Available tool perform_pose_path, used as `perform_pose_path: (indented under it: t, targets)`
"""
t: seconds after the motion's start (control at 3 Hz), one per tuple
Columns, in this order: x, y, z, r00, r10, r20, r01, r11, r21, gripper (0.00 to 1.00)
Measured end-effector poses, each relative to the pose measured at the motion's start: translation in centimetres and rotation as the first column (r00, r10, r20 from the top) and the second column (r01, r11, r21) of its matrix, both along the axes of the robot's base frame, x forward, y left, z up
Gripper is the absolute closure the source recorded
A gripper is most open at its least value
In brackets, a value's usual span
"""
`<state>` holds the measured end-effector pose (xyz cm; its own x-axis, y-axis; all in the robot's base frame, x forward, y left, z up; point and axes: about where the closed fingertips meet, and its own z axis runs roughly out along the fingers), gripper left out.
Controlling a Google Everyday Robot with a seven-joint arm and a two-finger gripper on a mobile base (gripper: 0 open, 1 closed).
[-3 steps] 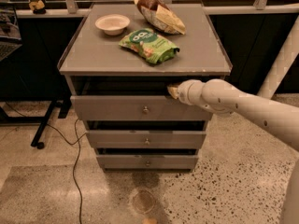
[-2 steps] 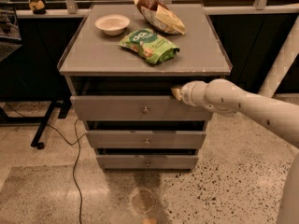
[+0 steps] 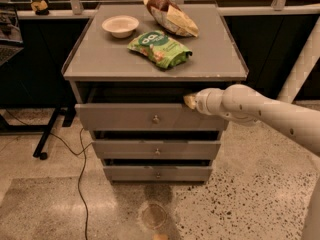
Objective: Open top drawer
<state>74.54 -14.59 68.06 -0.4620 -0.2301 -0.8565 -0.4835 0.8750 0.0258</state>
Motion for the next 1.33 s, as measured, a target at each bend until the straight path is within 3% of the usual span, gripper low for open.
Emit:
perform_pose_path:
  t: [1.0,1.33]
  targets:
    - [-5.6,0.7,0.0,0.9896,0.026,-0.141,-0.018,0.998,0.054,1.0]
    - [-3.8,1.5,0.6,0.9937,0.033,-0.107,-0.029,0.999,0.046,1.0]
